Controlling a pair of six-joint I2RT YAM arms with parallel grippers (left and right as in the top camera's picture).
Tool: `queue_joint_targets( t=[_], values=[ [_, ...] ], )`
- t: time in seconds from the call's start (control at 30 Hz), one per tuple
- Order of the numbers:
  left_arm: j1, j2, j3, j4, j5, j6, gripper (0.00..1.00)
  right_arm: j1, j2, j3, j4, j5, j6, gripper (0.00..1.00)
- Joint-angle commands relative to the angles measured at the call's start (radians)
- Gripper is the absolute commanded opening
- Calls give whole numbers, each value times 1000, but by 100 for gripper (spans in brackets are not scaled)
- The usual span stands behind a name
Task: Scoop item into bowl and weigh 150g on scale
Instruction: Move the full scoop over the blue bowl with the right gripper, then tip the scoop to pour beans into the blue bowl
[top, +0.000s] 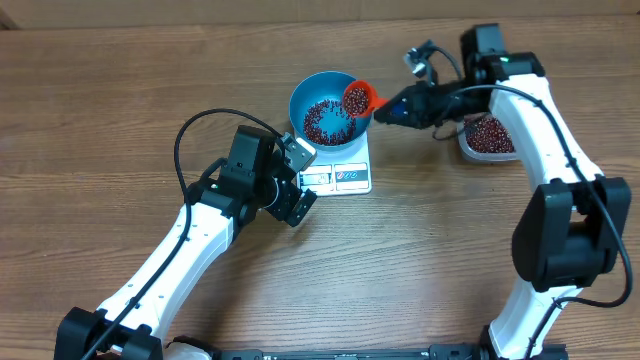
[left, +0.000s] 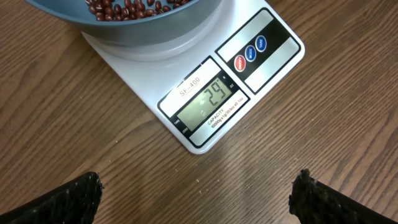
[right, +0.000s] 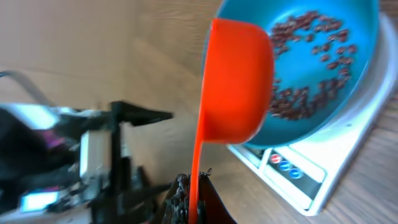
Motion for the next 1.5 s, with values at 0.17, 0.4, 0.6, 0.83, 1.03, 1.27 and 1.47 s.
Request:
queue_joint_targets(
  t=[0.17,0.4,0.6,0.83,1.03,1.27,1.47],
  values=[
    [0,8,-10,1,11,-6,100,215,-38,153,20,657,187,4],
    [0,8,-10,1,11,-6,100,400,-38,202,10,1156,212,4],
    [0,8,-10,1,11,-6,100,490,-38,202,-2,1333,207,4],
    [0,8,-10,1,11,-6,100,497,-49,202,-17,1333,176,4],
    [0,8,-10,1,11,-6,100,500,-88,202,-27,1334,130,4],
    [0,8,-10,1,11,-6,100,544,-117,202,-31,1369,73,4],
    [0,8,-10,1,11,-6,100,512,-154,206,-41,1201,92,4]
  ],
)
